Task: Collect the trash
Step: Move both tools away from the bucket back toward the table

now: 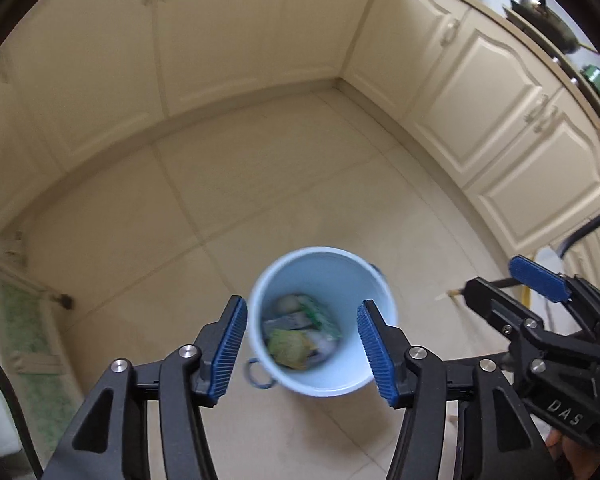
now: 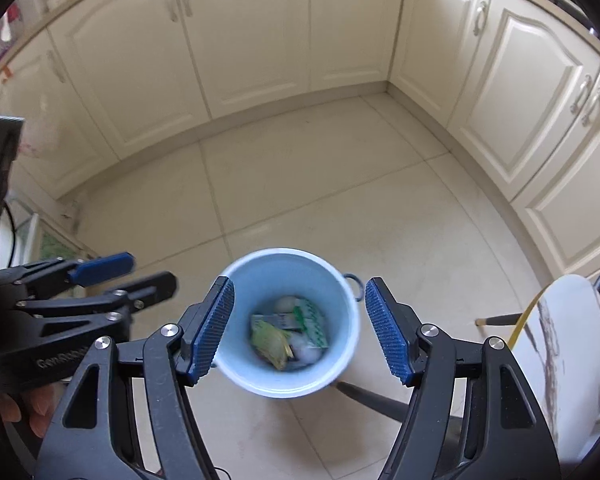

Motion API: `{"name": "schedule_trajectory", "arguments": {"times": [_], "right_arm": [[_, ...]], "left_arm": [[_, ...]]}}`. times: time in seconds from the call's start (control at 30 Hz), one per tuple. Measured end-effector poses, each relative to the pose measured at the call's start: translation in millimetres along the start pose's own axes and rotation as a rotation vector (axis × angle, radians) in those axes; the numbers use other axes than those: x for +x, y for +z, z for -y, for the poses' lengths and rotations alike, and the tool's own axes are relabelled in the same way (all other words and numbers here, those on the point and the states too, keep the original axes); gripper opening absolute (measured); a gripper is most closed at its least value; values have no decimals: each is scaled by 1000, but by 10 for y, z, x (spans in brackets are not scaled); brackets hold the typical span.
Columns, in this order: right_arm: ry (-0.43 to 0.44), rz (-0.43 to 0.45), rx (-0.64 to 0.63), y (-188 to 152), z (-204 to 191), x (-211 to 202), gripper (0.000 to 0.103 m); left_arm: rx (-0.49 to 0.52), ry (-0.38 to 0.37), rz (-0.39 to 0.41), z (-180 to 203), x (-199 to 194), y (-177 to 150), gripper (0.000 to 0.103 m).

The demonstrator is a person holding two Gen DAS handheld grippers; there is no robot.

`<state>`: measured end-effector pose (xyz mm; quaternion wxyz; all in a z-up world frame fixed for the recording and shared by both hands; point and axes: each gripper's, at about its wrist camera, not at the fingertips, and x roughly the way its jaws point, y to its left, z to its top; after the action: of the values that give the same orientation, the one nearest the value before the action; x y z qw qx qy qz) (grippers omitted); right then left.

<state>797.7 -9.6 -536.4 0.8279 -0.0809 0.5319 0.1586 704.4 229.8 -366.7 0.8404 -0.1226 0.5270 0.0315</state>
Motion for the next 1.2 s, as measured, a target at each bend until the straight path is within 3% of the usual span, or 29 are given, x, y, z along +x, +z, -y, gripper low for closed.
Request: {"name": "schedule_trajectory", "arguments": {"times": [0.13,0.27,0.37,0.47,0.67,0.77,0.83,0.9,1.2], "right_arm": [[47,34,-32,25,-250,-310,67],[64,107,-74,24,-504,-831,67],[47,199,-96,-26,-653,-1403,77],[21,305,-103,-120,-733,-2062,79],[-68,521,-80,-516,-724,-3459,95],[-133,604,-71,-749,-729,-4042,103],[-165,661,-53,-974,-698,-4445,103],[-206,714,-34,-1153,-660,-4814,103],[-311,883,78,-1894,-449,-6057,103]], "left_arm": [[-35,55,86,-125,-518,-35,58],[-19,63,199,28,-1110,-117,59],[6,35,276,205,-1599,-171,67],[36,16,378,473,-2084,-300,72],[101,-35,571,948,-2962,-696,87],[147,-51,653,1096,-3351,-1045,96],[170,-70,692,1131,-3620,-1453,100],[174,-106,754,1215,-3853,-1642,102],[256,-178,932,1394,-4417,-2981,102]]}}
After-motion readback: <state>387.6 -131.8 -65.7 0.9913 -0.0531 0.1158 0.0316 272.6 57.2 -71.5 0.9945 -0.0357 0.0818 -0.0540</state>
